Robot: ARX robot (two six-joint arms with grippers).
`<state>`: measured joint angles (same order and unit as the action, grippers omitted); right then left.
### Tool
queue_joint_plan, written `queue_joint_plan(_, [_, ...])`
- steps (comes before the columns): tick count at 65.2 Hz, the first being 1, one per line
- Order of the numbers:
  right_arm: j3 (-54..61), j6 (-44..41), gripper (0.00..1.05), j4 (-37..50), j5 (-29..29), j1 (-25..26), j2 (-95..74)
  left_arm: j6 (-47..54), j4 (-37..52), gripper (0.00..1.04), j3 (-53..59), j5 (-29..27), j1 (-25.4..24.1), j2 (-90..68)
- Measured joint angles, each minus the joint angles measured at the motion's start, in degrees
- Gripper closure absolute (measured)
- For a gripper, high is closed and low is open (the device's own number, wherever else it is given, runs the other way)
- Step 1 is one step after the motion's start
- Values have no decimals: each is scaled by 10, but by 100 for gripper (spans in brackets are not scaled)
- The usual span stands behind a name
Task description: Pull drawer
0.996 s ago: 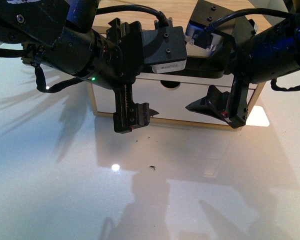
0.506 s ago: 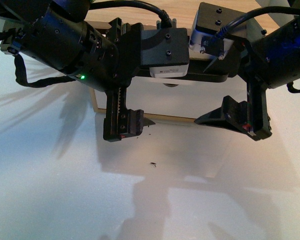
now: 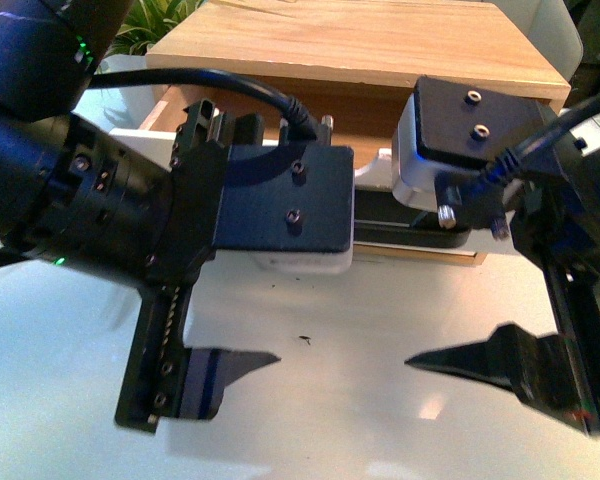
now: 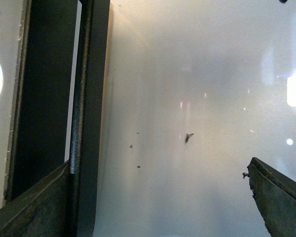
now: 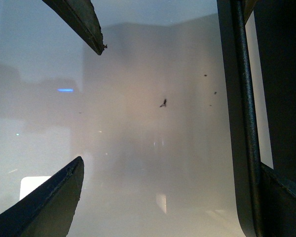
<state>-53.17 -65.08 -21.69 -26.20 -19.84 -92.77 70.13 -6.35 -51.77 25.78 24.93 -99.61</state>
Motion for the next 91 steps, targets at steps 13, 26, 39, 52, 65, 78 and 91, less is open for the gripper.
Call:
queue_joint_plan(13, [60, 34, 9, 41, -11, -15, 50, -9, 25, 7, 57, 7, 5, 47])
queue_joint_plan(26, [110, 130, 9, 114, -85, 9, 131, -98, 166, 7, 129, -1, 8, 104])
queue_joint_plan(39, [168, 223, 9, 162, -123, 58, 262, -213, 297, 7, 195, -64, 13, 212])
queue_joint_plan(52, [254, 353, 9, 281, -88, 127, 393, -326, 359, 7, 277, -176, -9, 347])
queue_joint_plan(65, [346, 562, 9, 317, 15, 213, 591, -563, 260, 7, 384, -246, -115, 629])
queue_joint_plan(78, [397, 701, 9, 284, 95, 233, 720, -687, 105, 7, 448, -266, -248, 855])
queue_joint_plan(91, [415, 679, 27, 285, 238, 205, 741, -698, 127, 27, 462, -258, -249, 875])
